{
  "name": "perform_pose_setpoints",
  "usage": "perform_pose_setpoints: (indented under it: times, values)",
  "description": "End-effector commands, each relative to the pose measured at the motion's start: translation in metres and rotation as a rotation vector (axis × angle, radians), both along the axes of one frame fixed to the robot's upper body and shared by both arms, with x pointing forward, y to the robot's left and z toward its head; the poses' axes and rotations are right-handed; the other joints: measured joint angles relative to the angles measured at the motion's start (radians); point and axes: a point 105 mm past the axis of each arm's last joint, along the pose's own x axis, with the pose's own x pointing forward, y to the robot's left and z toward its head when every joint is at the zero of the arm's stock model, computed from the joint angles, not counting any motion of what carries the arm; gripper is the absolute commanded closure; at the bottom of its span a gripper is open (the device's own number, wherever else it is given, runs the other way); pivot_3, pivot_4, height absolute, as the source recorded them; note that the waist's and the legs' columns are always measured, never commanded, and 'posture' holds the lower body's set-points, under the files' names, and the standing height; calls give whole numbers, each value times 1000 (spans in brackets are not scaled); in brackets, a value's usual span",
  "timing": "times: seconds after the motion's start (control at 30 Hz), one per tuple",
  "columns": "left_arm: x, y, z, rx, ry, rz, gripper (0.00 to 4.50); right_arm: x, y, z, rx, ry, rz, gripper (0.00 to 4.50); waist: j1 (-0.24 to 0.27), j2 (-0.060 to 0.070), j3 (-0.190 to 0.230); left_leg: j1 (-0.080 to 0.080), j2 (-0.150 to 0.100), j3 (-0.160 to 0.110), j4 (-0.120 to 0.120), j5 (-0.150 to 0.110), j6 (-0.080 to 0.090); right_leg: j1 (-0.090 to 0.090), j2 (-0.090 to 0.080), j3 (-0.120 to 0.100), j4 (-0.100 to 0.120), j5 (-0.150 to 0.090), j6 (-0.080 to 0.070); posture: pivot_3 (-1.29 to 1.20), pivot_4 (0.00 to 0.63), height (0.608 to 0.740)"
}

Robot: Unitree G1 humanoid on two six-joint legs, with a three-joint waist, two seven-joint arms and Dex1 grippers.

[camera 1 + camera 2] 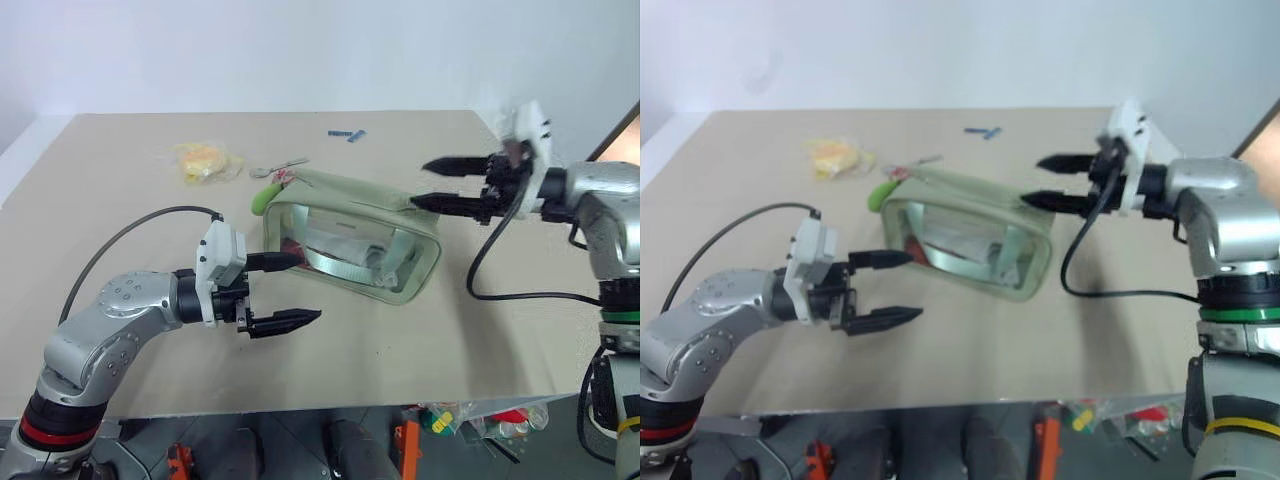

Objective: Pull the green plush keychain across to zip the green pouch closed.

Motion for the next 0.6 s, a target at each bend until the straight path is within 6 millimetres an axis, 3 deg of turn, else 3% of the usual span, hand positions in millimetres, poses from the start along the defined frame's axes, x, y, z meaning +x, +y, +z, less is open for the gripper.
perform_pose_setpoints:
  times: [0.03,0.1,0.2,0.3,0.53,0.6]
  values:
    - [-3,0,7,4,-51,-14,0,-24,-8,17,62,-48,-54,95,2,0,0,0,0,0,0,0,0,0,0,0,0,0,0,0,150,740]
    - [-2,1,7,5,-51,-14,0,-35,-8,10,74,-26,-84,95,6,0,0,0,0,-1,0,0,0,0,0,-1,0,0,0,0,150,740]
    - [0,1,8,2,-53,-10,0,-53,5,-22,72,31,-114,95,15,0,0,0,0,-1,0,0,0,0,0,-1,0,0,0,0,150,740]
    - [4,1,9,-2,-68,-1,0,-57,13,-41,90,57,-154,95,12,0,0,1,0,0,1,0,0,0,1,1,1,0,-1,0,150,740]
    - [11,1,14,-21,-105,23,0,-52,13,-51,116,59,-214,95,13,0,0,1,0,1,5,2,0,1,0,3,1,0,-2,0,150,740]
    - [11,1,14,-21,-112,26,0,-50,12,-54,104,57,-225,947,13,0,0,1,0,2,5,2,0,1,0,3,1,0,-2,0,150,740]
